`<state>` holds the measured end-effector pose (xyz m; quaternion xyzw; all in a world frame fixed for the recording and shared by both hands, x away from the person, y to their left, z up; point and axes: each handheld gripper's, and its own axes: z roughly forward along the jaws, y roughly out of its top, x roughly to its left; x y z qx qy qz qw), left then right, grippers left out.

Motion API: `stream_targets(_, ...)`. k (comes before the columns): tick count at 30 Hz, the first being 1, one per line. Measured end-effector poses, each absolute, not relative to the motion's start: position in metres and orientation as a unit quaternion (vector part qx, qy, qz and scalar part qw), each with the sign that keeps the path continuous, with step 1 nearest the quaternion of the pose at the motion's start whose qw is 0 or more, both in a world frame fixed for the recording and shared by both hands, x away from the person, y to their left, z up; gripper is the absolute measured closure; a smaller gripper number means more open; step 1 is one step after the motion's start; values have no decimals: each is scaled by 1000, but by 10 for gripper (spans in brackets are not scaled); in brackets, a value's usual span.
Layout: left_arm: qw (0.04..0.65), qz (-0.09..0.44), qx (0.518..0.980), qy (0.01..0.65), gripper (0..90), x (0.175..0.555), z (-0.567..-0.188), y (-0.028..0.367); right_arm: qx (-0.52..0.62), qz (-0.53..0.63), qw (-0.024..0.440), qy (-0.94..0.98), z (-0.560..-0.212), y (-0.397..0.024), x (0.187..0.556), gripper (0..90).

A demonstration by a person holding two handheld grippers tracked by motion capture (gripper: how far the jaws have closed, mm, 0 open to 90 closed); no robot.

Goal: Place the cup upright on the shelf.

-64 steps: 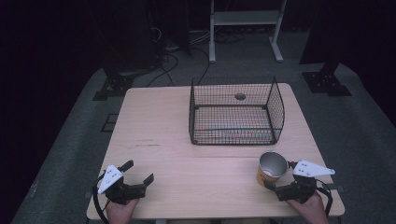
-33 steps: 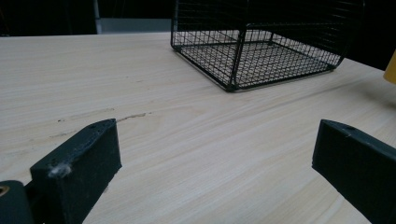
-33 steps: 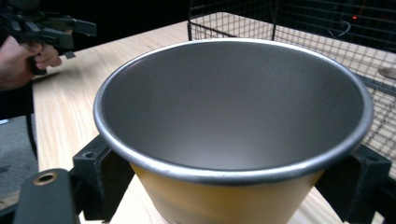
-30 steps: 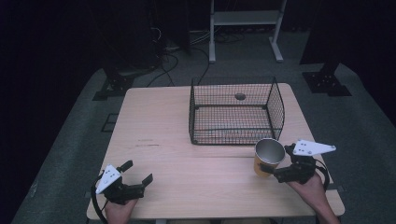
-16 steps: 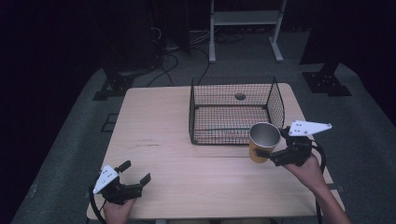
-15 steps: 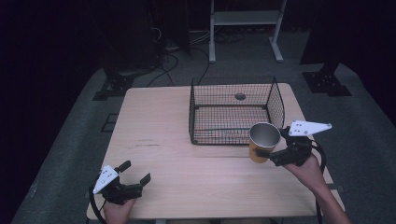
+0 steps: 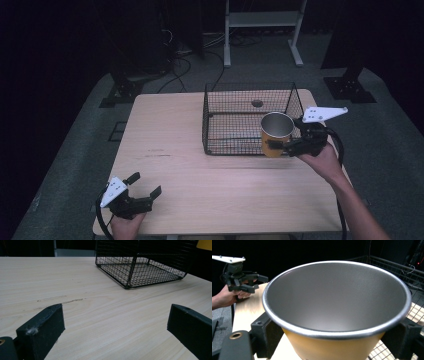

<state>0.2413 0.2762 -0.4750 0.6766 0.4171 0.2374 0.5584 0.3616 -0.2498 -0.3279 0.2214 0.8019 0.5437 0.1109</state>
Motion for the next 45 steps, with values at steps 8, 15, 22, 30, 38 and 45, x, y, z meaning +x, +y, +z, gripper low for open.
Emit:
stream_targets(8,558,239,677,416,4,241,-475,277,221,543,109,803,-317,-240,386,140)
stream_targets(15,560,241,675,416,4,241,-474,278,227,539,109,804,-312,-232,408,138)
stream_targets(22,561,242,673,416,4,240,-474,279,234,536,106,805,-314,-224,429,133)
stream_targets(30,557,243,677,415,4,242,-474,279,239,526,111,809,-318,-211,454,132)
stream_targets(38,557,244,677,415,4,242,-475,280,250,505,111,819,-337,-200,477,126)
stream_targets(45,558,244,677,413,4,242,-474,280,262,489,100,826,-355,-199,491,126)
